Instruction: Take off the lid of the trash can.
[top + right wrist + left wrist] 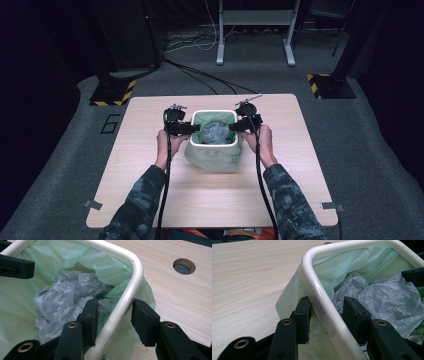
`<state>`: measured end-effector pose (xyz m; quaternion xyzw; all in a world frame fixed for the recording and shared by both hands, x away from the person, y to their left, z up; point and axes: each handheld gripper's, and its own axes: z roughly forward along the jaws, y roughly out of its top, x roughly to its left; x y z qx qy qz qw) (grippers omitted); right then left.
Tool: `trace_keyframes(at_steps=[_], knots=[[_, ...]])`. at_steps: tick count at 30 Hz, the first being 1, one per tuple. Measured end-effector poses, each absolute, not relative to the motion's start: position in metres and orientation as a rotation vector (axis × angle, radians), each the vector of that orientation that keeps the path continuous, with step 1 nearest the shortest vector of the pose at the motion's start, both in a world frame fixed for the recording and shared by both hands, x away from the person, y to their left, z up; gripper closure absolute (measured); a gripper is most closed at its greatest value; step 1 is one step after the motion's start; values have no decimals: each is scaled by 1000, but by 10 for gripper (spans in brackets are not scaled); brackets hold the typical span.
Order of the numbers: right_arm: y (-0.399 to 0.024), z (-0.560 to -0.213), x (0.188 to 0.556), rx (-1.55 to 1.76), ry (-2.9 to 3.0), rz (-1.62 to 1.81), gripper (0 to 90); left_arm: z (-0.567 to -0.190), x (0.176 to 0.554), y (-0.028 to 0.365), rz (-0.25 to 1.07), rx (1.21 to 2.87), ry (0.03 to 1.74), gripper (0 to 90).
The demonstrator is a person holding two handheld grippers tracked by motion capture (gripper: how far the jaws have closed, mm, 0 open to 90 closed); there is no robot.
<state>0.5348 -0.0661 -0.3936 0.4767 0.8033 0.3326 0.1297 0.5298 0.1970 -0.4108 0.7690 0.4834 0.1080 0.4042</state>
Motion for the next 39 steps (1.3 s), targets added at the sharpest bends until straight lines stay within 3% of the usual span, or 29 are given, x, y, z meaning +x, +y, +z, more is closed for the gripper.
trace_keyframes(at_steps=[39], knots=[[-60,-388,535,1384,2341,924,567,-409,532,199,269,1961,1229,593]])
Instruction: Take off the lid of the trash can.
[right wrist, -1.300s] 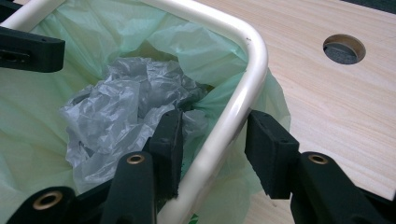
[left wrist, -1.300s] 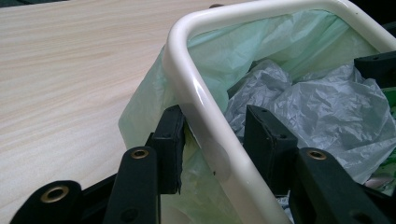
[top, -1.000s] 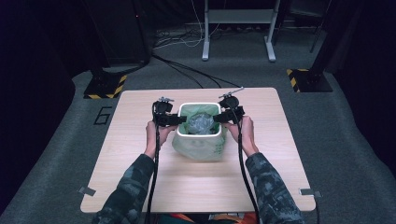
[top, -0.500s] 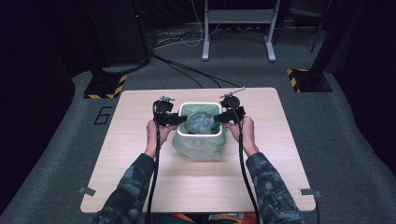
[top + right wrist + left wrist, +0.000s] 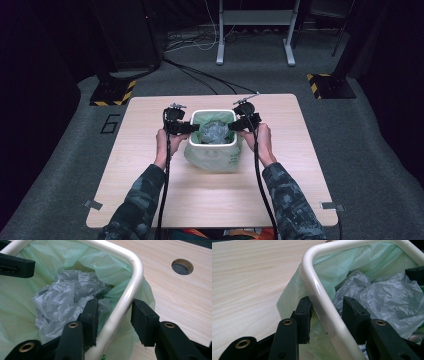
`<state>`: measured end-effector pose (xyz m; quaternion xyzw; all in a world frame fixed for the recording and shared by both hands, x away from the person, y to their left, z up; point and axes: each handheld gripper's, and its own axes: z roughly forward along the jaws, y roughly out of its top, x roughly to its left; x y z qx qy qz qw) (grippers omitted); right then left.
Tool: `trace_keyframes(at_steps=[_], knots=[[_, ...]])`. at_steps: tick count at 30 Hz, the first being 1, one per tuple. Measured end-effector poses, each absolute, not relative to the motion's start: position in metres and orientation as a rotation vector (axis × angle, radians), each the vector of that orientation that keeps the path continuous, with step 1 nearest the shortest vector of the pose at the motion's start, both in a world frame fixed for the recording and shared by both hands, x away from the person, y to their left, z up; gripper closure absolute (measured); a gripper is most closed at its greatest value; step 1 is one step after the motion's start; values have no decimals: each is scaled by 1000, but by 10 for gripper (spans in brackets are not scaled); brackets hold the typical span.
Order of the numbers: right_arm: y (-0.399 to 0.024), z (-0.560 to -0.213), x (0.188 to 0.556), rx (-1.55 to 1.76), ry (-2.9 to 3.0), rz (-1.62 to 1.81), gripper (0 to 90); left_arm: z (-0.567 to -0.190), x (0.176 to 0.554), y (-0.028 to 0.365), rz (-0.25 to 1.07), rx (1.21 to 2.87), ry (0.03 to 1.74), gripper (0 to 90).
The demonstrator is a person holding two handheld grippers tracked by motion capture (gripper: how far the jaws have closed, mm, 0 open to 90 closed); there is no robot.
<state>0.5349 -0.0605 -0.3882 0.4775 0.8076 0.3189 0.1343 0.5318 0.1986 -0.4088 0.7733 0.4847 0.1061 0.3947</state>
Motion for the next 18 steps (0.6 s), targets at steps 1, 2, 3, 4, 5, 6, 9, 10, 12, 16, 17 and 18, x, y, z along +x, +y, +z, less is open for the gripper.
trace_keyframes(at_steps=[1,2,3,4,5,6,9,10,12,16,17,18], knots=[[-60,-388,535,1384,2340,925,568,-409,532,199,270,1961,1229,593],[-60,-388,535,1385,2339,925,569,-409,532,199,271,1960,1229,594],[-60,-387,535,1384,2337,927,569,-409,532,199,272,1960,1230,595],[-60,-387,535,1383,2335,928,568,-409,532,198,273,1960,1229,595],[-60,-387,535,1376,2339,922,569,-409,532,198,274,1963,1231,596],[-60,-387,535,1374,2338,916,570,-408,532,198,275,1964,1228,595],[-58,-387,535,1356,2340,874,574,-408,532,196,282,1972,1227,594],[-57,-386,535,1352,2340,865,573,-408,532,196,282,1972,1227,594],[-57,-386,535,1350,2339,867,573,-408,533,196,280,1974,1228,595],[-59,-386,536,1362,2336,899,569,-409,533,196,285,1959,1240,601],[-61,-387,537,1373,2333,923,566,-409,533,196,285,1954,1245,603],[-62,-388,538,1395,2335,943,565,-409,533,196,290,1951,1250,606]])
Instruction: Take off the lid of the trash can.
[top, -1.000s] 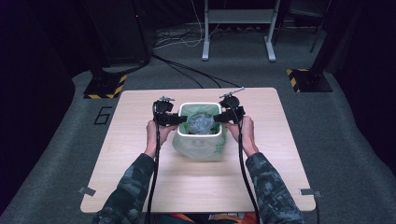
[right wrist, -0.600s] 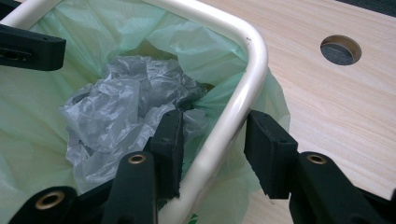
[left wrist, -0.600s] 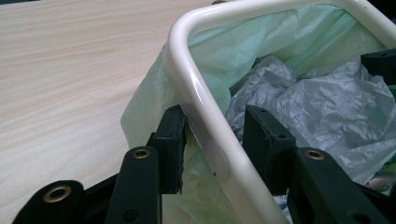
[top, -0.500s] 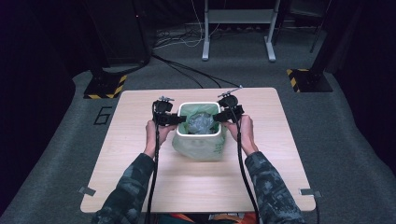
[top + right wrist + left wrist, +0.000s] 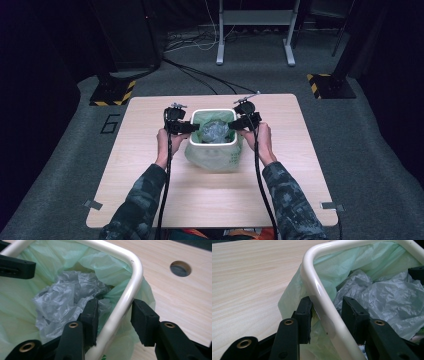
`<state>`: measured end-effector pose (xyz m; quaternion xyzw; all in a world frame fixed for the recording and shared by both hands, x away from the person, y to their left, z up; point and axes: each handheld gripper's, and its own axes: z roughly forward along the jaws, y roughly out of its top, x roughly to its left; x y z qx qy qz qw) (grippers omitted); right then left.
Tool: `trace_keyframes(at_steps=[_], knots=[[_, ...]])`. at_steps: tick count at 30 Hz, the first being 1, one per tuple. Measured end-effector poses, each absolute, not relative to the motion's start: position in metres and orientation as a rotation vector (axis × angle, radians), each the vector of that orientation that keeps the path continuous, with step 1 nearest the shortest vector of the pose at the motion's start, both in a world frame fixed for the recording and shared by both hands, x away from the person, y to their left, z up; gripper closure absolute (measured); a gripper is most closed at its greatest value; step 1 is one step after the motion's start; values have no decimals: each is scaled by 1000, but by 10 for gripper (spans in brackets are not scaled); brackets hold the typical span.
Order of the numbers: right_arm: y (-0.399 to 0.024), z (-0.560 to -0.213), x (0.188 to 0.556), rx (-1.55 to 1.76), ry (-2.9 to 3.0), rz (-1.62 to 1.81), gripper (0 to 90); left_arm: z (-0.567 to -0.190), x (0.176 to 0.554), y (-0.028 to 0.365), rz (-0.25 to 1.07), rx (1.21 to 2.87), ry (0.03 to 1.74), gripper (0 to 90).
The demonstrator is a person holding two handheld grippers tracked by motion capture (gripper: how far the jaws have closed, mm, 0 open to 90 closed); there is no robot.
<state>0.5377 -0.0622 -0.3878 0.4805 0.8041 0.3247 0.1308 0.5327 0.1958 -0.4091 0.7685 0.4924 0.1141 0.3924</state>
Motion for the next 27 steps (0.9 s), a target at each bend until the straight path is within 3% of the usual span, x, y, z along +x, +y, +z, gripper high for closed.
trace_keyframes(at_steps=[27], knots=[[-54,-388,536,1350,2313,866,605,-406,531,192,349,1999,1243,614]])
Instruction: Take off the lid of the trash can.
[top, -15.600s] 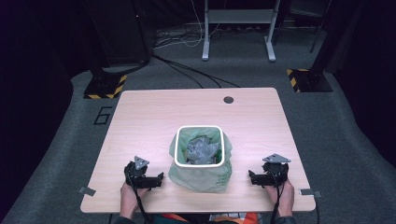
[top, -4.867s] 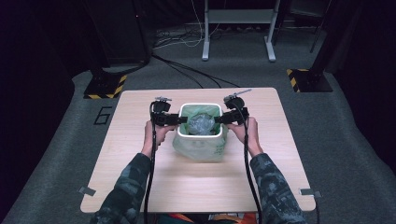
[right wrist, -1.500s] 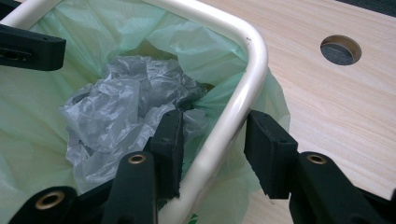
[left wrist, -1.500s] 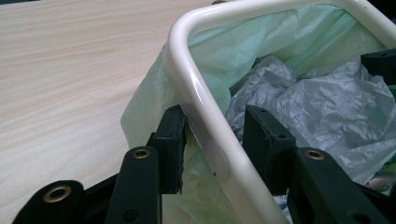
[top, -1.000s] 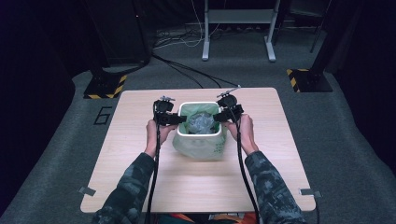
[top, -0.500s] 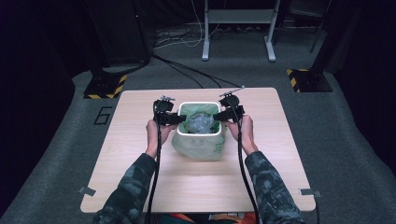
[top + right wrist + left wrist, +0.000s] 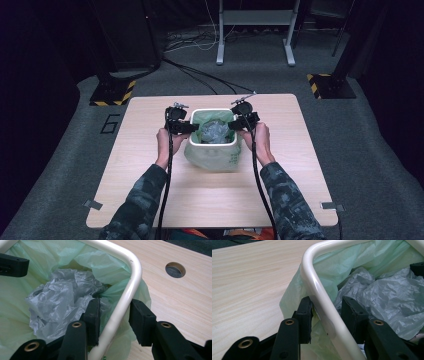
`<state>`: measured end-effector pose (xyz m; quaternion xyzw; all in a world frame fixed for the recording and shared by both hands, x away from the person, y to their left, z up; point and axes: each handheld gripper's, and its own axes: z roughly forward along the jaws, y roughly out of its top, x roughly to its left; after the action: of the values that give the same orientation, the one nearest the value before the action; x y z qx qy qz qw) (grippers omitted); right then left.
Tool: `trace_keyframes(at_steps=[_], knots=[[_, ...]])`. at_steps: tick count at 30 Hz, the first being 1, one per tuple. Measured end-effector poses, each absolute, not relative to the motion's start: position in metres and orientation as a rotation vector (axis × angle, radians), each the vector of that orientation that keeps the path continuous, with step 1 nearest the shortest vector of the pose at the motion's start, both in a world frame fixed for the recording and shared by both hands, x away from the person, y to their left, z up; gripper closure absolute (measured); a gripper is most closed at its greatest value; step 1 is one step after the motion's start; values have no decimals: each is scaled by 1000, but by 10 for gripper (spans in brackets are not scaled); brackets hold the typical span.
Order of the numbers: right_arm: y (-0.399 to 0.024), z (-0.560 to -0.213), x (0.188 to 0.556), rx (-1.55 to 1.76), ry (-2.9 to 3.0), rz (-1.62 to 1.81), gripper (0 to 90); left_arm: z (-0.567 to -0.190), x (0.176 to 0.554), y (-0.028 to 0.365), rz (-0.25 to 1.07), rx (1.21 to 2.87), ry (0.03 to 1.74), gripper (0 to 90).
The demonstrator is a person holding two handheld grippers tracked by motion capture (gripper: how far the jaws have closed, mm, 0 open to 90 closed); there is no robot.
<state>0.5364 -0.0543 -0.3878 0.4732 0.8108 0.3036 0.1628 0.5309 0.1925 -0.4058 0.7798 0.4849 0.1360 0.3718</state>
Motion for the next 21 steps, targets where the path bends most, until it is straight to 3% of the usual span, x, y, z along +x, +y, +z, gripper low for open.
trace_keyframes(at_steps=[12,21], knots=[[-60,-392,535,1409,2333,957,538,-410,531,196,340,1958,1265,639],[-57,-388,534,1410,2298,919,587,-410,529,195,365,1958,1266,639]])
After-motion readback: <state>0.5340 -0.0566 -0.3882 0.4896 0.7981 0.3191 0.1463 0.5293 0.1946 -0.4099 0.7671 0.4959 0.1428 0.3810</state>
